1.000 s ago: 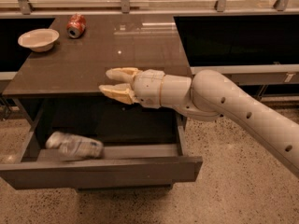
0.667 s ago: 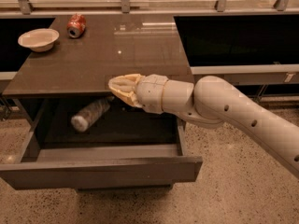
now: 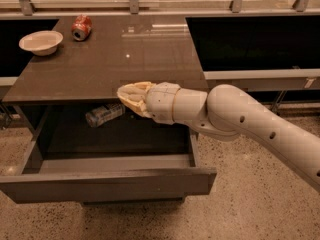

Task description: Place blue plastic bottle into top drawer

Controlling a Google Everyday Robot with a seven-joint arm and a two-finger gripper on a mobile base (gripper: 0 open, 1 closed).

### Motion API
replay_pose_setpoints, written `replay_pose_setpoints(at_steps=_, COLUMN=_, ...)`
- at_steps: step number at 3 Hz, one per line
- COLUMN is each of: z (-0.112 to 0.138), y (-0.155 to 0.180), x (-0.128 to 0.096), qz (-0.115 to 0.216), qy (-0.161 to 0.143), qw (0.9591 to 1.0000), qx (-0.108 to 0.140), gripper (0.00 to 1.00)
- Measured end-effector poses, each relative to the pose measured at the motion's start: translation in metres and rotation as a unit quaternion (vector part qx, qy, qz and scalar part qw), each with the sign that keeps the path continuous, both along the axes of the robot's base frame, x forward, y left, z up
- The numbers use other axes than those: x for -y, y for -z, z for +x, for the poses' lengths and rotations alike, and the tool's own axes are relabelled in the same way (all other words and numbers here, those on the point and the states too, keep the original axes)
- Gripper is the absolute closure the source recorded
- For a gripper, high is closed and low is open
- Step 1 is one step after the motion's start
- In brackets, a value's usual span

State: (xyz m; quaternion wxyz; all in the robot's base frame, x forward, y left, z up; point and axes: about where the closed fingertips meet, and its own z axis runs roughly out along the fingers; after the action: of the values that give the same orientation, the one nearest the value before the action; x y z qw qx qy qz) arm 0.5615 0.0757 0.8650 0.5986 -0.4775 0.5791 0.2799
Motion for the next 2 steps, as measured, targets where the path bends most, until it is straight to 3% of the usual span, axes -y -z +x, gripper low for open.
replay_pose_setpoints(at_steps=2, z=-0.0014, y=-0.0007, x=-0.0037, qz=0.0, qy=-0.003, qw=1.0, qx=0.001, gripper=0.02)
